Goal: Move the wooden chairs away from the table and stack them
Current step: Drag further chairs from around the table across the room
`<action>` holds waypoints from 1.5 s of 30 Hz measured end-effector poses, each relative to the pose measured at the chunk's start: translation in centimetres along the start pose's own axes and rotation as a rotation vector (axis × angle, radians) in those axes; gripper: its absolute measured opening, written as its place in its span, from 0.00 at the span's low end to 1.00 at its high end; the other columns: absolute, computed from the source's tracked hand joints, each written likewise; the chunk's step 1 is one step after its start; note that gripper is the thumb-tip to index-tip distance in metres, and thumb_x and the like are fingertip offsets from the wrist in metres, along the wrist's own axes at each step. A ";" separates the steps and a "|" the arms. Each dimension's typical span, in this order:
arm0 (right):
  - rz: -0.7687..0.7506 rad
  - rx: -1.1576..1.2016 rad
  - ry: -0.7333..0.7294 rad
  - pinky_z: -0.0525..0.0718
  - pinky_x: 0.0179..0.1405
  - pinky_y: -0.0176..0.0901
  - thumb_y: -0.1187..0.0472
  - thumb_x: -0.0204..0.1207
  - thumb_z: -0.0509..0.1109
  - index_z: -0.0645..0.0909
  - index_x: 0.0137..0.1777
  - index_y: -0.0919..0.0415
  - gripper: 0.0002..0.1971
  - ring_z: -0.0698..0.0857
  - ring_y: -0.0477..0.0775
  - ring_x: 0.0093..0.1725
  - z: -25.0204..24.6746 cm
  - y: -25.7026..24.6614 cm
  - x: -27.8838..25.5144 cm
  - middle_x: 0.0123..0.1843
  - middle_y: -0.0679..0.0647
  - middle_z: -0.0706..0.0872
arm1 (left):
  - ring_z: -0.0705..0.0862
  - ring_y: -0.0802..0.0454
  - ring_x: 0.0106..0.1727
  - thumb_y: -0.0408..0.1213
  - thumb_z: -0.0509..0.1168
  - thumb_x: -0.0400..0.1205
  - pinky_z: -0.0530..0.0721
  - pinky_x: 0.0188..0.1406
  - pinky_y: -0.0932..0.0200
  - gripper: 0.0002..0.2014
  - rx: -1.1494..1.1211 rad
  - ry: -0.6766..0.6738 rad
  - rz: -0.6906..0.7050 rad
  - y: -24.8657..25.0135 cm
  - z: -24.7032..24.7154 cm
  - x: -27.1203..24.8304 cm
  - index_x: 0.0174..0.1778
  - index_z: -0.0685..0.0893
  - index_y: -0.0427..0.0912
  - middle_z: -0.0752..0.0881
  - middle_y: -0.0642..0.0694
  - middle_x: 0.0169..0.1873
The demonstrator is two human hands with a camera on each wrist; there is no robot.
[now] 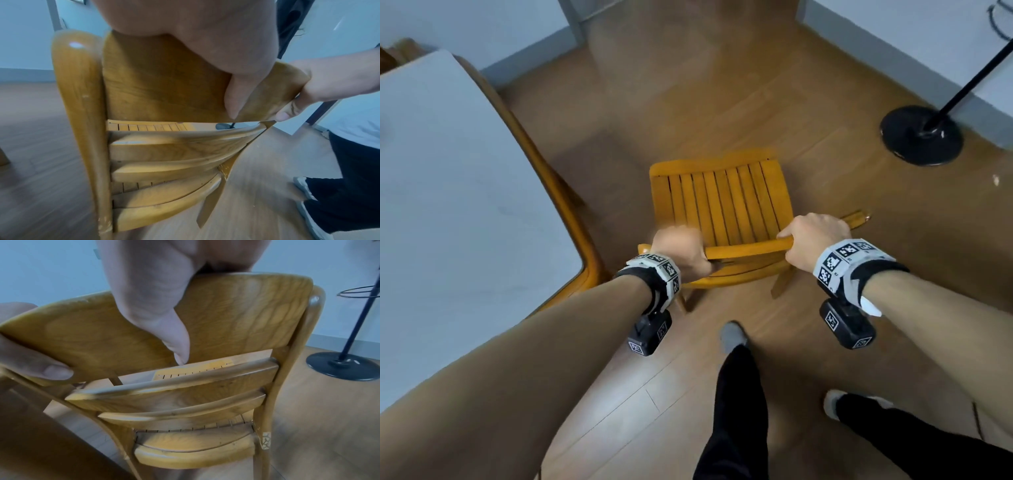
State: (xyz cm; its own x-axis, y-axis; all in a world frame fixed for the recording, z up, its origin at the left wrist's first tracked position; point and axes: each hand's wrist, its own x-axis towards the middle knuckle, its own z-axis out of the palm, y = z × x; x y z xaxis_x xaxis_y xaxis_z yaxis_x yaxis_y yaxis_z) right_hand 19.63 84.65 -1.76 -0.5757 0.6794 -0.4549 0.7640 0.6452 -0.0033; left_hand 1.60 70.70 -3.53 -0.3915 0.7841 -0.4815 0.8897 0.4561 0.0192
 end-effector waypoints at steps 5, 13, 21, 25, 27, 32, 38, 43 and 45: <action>-0.076 -0.022 -0.048 0.77 0.45 0.46 0.55 0.75 0.69 0.86 0.62 0.35 0.18 0.81 0.58 0.45 -3.5 -1.1 9.3 0.44 0.46 0.85 | 0.81 0.46 0.40 0.71 0.63 0.73 0.79 0.40 0.55 0.28 0.022 -0.030 -0.040 -3.1 -3.4 7.9 0.42 0.87 0.48 0.84 0.49 0.37; -0.206 -0.106 -0.072 0.75 0.66 0.48 0.55 0.77 0.70 0.80 0.70 0.33 0.23 0.82 0.56 0.63 -10.8 -1.2 21.5 0.60 0.48 0.88 | 0.82 0.49 0.40 0.73 0.57 0.75 0.77 0.38 0.56 0.30 -0.009 -0.055 -0.071 -5.9 -8.9 17.5 0.51 0.90 0.52 0.84 0.53 0.36; -0.347 -0.171 -0.109 0.79 0.54 0.48 0.58 0.75 0.68 0.87 0.61 0.36 0.18 0.84 0.59 0.54 -20.5 -2.2 33.6 0.52 0.48 0.88 | 0.81 0.50 0.36 0.71 0.62 0.73 0.75 0.36 0.56 0.27 -0.107 -0.032 -0.219 -8.8 -16.5 26.1 0.40 0.89 0.49 0.82 0.53 0.31; -0.480 -0.237 -0.081 0.76 0.52 0.48 0.59 0.76 0.68 0.86 0.66 0.41 0.20 0.83 0.57 0.53 -25.1 -2.8 40.2 0.56 0.48 0.88 | 0.82 0.48 0.40 0.73 0.61 0.72 0.77 0.40 0.56 0.29 -0.165 0.003 -0.302 -10.0 -20.2 30.1 0.45 0.91 0.51 0.84 0.53 0.34; -0.506 -0.267 -0.071 0.77 0.58 0.51 0.59 0.76 0.68 0.84 0.68 0.43 0.20 0.84 0.58 0.57 -27.6 -2.9 43.5 0.59 0.49 0.88 | 0.82 0.47 0.40 0.74 0.61 0.73 0.77 0.40 0.56 0.30 -0.195 0.027 -0.332 -10.3 -22.3 32.3 0.45 0.90 0.51 0.84 0.52 0.35; -0.544 -0.340 -0.051 0.80 0.56 0.52 0.59 0.75 0.67 0.86 0.66 0.41 0.21 0.84 0.58 0.54 -33.0 -4.1 51.1 0.53 0.48 0.88 | 0.82 0.45 0.40 0.74 0.61 0.74 0.75 0.39 0.56 0.30 -0.292 0.037 -0.380 -11.4 -26.6 37.8 0.38 0.87 0.48 0.80 0.52 0.32; -0.585 -0.349 -0.013 0.76 0.49 0.49 0.59 0.76 0.67 0.88 0.61 0.43 0.17 0.78 0.56 0.44 -36.9 -7.3 57.7 0.44 0.47 0.84 | 0.80 0.47 0.38 0.72 0.63 0.74 0.75 0.38 0.56 0.28 -0.316 0.057 -0.399 -15.8 -29.9 42.9 0.40 0.88 0.48 0.81 0.52 0.33; -0.638 -0.354 -0.051 0.79 0.55 0.51 0.60 0.76 0.67 0.86 0.65 0.43 0.20 0.82 0.57 0.49 -36.4 -9.8 60.7 0.52 0.49 0.88 | 0.83 0.48 0.41 0.71 0.65 0.72 0.79 0.40 0.56 0.26 -0.336 0.005 -0.442 -19.0 -29.5 45.6 0.44 0.90 0.50 0.86 0.51 0.38; -0.660 -0.356 -0.070 0.79 0.58 0.51 0.61 0.76 0.67 0.84 0.69 0.42 0.23 0.84 0.59 0.57 -35.6 -10.4 61.7 0.59 0.50 0.88 | 0.84 0.48 0.41 0.70 0.65 0.72 0.80 0.40 0.56 0.25 -0.360 -0.007 -0.472 -19.6 -28.9 46.4 0.43 0.90 0.51 0.86 0.52 0.36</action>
State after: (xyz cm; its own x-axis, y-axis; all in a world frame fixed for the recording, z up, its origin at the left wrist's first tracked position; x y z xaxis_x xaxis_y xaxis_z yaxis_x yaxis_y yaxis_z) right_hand -34.21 132.37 1.92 -0.8524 0.0962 -0.5139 0.1197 0.9927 -0.0127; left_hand -40.83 110.30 -0.93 -0.7224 0.4598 -0.5165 0.4838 0.8697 0.0974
